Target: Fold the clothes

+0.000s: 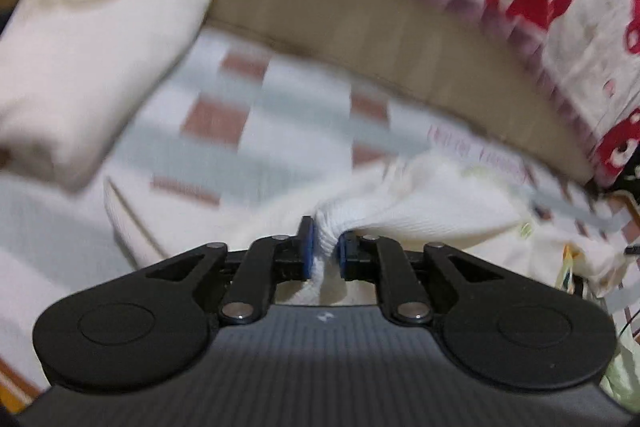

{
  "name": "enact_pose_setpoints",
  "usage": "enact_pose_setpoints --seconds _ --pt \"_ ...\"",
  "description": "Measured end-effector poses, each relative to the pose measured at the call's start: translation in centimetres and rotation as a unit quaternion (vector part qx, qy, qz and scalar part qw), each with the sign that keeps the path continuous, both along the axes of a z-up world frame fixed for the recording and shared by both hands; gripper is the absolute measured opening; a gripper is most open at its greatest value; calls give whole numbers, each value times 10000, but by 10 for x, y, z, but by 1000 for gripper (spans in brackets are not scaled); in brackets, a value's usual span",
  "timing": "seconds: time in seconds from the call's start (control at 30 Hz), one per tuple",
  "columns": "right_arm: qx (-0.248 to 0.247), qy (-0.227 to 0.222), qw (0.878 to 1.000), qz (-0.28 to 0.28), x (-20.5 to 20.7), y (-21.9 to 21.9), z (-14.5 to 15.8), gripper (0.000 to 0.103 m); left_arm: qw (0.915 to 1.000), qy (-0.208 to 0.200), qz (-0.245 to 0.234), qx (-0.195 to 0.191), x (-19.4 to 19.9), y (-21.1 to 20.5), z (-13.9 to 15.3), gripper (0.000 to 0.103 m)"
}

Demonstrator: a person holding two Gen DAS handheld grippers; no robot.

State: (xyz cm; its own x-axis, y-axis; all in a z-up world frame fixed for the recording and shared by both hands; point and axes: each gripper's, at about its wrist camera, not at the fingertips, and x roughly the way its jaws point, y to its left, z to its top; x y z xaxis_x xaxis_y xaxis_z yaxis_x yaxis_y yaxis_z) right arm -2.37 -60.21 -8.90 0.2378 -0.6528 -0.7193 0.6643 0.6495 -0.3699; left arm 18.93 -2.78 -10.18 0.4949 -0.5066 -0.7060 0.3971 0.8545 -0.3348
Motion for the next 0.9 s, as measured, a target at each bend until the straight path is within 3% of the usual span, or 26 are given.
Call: enact_pose_setpoints --seconds 0.1,0.2,0.27,0.33,0.4,0.5,0.57,0.63,0.7,0.77,0.8,0.83,0.87,0.9 --pt "443 -273 9976 450 0 27 -19 24 9996 -96 65 240 1 -2 0 16" --pt "869 -841 9878 981 15 42 -9 35 9999 -87 5 50 5 2 3 17" --pt "1103 -1233 9763 1398 31 55 7 49 9996 -116 -198 -172 6 4 4 14" --pt "1547 -1543 9567 1924 48 71 22 55 9964 -44 -613 -580 3 3 6 13" --pt "2222 -1808 9276 2397 66 90 31 56 9905 -50 -1131 -786 -4 -6 10 13" --pt "3209 -2059 8743 3003 96 124 37 60 9859 -83 -1606 -472 -19 -27 8 13" --pt "3484 -2009 8546 3284 117 148 34 61 9829 -18 -1830 -184 -26 -41 2 13" --pt "3507 -1781 8460 3600 142 177 26 63 9788 30 -2047 -5 -32 -51 -3 13" --pt "3320 -1533 8498 3796 162 199 11 66 9746 32 -2237 57 -38 -56 -5 13" --pt "3070 -1248 8587 3910 185 218 -7 80 9761 -53 -2171 -28 -38 -51 -1 13" --pt "2833 -935 8694 3938 197 227 -21 78 9775 -107 -2104 -90 -37 -48 1 13" --pt "2545 -685 8773 4012 204 236 -30 55 9788 -161 -2036 -151 -36 -45 4 13" --pt "2363 -687 8755 4159 204 242 -30 13 9800 -215 -1969 -213 -35 -41 6 14" --pt "2224 -772 8702 4329 203 247 -29 0 9810 -269 -1901 -274 -34 -38 9 16"
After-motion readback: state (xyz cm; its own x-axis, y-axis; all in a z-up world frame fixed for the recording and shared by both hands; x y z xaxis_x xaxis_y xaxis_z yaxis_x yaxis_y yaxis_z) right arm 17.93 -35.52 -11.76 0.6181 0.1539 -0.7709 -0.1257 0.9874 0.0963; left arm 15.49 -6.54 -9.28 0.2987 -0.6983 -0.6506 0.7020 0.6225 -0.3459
